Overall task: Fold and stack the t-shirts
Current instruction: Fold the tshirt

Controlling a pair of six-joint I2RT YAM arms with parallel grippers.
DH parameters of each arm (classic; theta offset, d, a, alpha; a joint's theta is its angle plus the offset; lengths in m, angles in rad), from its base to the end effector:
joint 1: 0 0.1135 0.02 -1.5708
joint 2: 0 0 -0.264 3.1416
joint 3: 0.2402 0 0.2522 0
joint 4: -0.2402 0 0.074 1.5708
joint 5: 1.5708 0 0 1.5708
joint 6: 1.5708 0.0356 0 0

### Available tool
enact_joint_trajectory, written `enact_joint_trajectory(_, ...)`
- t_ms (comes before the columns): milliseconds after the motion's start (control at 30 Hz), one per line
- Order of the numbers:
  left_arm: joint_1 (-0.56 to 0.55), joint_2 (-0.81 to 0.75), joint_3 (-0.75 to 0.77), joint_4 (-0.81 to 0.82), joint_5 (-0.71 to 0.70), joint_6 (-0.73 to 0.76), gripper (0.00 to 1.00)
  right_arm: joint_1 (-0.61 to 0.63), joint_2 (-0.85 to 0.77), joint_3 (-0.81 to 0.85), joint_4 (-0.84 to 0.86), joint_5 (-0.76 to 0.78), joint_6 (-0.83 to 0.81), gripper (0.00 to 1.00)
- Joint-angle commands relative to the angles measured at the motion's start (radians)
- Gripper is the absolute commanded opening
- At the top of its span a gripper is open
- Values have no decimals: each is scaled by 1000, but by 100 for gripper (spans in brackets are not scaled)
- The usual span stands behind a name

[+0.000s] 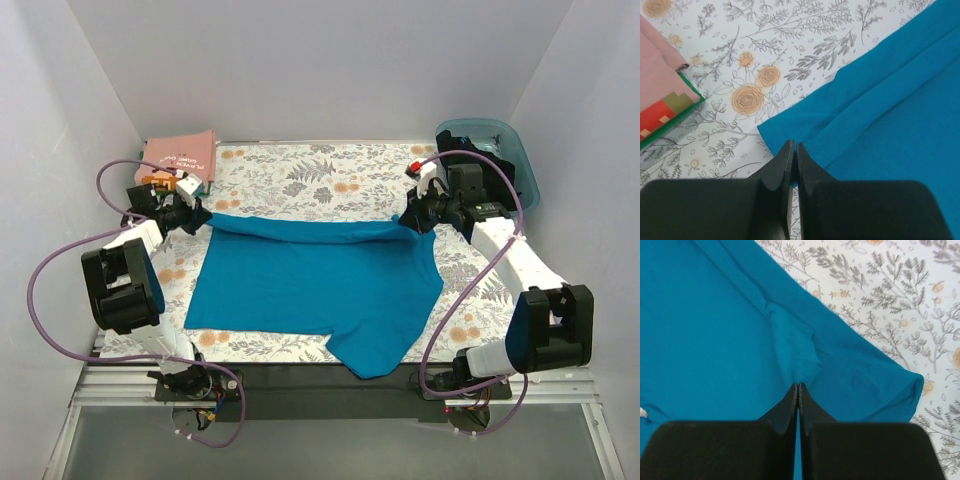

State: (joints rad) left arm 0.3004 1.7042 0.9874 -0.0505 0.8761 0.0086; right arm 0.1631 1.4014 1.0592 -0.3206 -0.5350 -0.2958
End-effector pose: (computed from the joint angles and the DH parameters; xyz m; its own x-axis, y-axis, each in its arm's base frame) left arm 0.3413 0.0771 0.1923 -0.6602 -0.1987 -0.7244 0.3445 0.7768 -0.5271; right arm 0.3018 0.0681 0.2837 -0.4245 -0.3240 -0.8455 -0.6899 0.7204 0.0703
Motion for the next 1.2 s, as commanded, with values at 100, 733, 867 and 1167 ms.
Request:
enact_joint_trajectory(100,11,-40,-33,-72,8,137,0,9,-33,-82,-20,-49,-49,1)
enact_joint_trajectory(733,11,-64,-52,-176,-22,303,0,44,-76,-125,-150,-46,-123,1)
enact_joint_trajectory(867,9,-49,-78,-198,-34,338,0,44,-71,-159,-153,-42,-158,1)
enact_joint_trajectory(1167,11,23,-58,-216,-86,364,6,73,47,-176,-169,-53,-192,1)
